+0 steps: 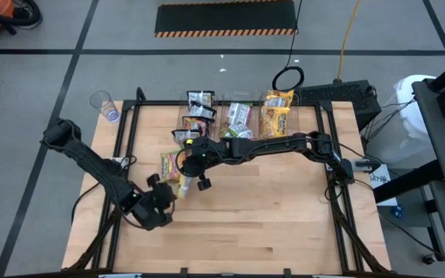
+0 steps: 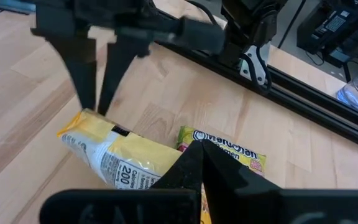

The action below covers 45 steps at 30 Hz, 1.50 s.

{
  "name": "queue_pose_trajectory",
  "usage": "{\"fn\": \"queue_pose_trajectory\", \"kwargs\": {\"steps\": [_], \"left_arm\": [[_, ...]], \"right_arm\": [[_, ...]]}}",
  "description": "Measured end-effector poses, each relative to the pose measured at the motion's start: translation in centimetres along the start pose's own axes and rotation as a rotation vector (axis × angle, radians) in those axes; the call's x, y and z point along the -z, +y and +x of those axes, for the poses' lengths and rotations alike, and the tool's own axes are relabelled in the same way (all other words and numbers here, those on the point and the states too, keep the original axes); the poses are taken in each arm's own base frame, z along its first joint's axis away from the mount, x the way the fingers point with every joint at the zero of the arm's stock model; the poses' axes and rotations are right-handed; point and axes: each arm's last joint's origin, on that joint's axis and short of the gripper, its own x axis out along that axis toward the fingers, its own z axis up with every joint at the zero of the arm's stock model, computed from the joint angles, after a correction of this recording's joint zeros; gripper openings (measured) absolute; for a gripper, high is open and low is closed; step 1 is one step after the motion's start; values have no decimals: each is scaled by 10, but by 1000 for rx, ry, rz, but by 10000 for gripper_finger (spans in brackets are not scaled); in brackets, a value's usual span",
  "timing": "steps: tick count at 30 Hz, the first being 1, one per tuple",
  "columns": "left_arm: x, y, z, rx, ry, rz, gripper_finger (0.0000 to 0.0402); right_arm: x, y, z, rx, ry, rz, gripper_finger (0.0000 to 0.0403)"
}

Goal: Sort Maruchan noodles
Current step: Put the yellow noodle pack into the right transparent bin

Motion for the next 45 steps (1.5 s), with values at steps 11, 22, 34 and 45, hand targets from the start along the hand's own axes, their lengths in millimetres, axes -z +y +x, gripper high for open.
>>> {"fn": "queue_pose_trajectory", "kwargs": {"steps": [11, 22, 34, 45], "left_arm": [[15, -11, 3, 120, -87, 22, 37], [24, -4, 9, 89, -60, -68, 37], [21, -16, 6, 271, 23, -111, 37], [21, -16, 6, 271, 23, -106, 37]], "right_arm": [[0, -1, -1, 1, -1, 0, 0], [2, -5, -1, 9, 2, 6, 0], [4, -9, -2, 16, 4, 18, 0], [2, -9, -4, 18, 2, 11, 0]]}}
